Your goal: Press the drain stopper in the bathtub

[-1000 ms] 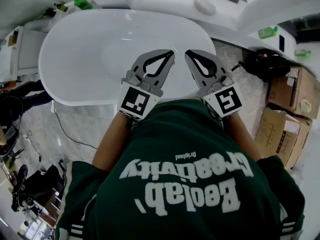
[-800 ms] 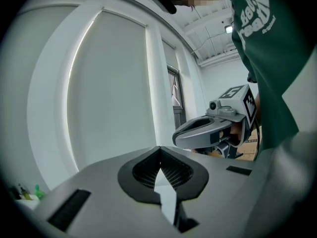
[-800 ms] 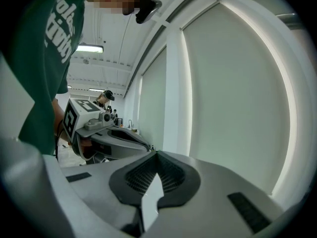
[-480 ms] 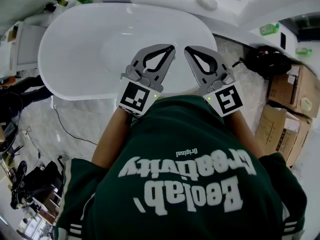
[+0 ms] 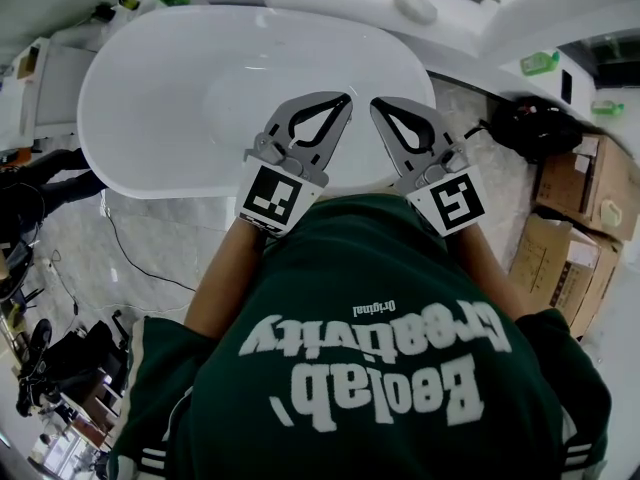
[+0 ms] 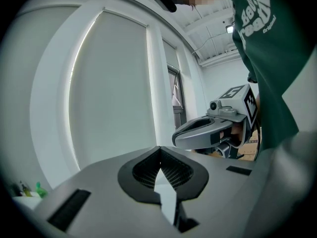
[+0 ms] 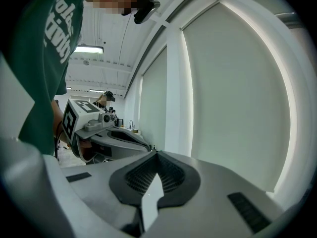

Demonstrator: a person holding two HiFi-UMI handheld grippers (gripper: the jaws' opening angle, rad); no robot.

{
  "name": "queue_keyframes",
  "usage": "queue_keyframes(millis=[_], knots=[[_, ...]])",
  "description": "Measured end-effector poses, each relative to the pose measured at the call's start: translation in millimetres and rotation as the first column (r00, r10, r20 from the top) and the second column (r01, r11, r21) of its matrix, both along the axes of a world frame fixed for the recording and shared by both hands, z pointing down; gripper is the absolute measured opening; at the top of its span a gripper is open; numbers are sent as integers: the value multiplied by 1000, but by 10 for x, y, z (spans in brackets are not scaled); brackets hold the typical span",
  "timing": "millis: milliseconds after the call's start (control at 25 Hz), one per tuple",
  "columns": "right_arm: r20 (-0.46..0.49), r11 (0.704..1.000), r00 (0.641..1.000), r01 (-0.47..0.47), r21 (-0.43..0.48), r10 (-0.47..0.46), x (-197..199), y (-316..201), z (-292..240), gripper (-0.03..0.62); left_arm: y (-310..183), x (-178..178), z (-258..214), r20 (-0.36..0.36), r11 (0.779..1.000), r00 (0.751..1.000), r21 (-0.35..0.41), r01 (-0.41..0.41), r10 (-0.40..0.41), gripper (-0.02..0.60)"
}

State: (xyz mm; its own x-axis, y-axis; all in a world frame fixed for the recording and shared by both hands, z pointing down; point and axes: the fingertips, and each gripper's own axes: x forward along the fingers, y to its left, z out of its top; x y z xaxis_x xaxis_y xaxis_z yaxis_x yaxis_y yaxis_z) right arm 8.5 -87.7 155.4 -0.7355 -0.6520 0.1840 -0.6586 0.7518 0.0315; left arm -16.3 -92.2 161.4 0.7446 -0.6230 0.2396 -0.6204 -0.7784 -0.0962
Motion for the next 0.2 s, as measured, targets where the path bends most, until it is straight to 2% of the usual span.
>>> queue_keyframes(millis=[200], knots=[[9, 1000, 1000, -1, -22, 2, -13, 41, 6, 14, 32, -15, -15, 8, 1000, 1000, -9, 3, -3, 8]])
